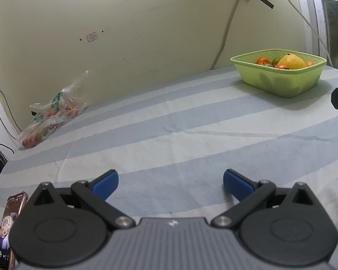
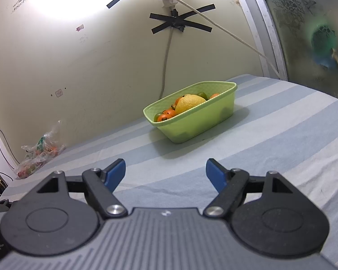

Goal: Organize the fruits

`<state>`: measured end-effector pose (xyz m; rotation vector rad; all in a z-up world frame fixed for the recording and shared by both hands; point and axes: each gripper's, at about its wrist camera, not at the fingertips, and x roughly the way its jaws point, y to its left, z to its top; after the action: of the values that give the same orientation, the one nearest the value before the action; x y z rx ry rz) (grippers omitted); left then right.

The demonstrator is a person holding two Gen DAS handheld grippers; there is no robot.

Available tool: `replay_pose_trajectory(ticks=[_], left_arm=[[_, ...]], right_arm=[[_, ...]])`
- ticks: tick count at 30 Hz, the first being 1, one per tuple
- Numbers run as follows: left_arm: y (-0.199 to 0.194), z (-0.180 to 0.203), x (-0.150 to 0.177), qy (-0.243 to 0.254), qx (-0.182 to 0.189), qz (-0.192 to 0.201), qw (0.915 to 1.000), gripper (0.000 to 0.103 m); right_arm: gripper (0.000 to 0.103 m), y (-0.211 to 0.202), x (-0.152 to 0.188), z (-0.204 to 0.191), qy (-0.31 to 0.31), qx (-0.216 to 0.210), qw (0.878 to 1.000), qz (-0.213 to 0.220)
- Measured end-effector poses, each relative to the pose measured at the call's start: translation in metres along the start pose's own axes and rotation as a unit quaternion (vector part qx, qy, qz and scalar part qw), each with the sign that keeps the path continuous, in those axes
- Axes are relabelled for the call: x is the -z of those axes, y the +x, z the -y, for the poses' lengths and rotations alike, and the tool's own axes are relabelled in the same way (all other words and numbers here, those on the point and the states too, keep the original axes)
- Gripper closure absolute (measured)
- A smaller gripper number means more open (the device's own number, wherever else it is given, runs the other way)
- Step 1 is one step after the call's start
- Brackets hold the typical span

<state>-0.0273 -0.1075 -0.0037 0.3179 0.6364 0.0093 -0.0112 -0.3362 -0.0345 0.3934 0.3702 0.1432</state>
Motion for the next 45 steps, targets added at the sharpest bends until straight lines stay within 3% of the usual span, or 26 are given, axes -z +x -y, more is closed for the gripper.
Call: replay_pose_trajectory(ticks=[28,45], left_arm=[[0.0008,0.0025,-0.0002,0.009,0.001,-0.003,1.0000,0.000],[0.0029,-0.0019,-0.0008,0.003,0.024,-0.004,0.9997,0.000]], right_arm=[[0.022,-0.0002,0.0002,-0.0009,0.001,0.000,1.000,0.002],[0.022,-0.0001,0.0001,-0.0001,0.003,0.001,1.000,0.001]])
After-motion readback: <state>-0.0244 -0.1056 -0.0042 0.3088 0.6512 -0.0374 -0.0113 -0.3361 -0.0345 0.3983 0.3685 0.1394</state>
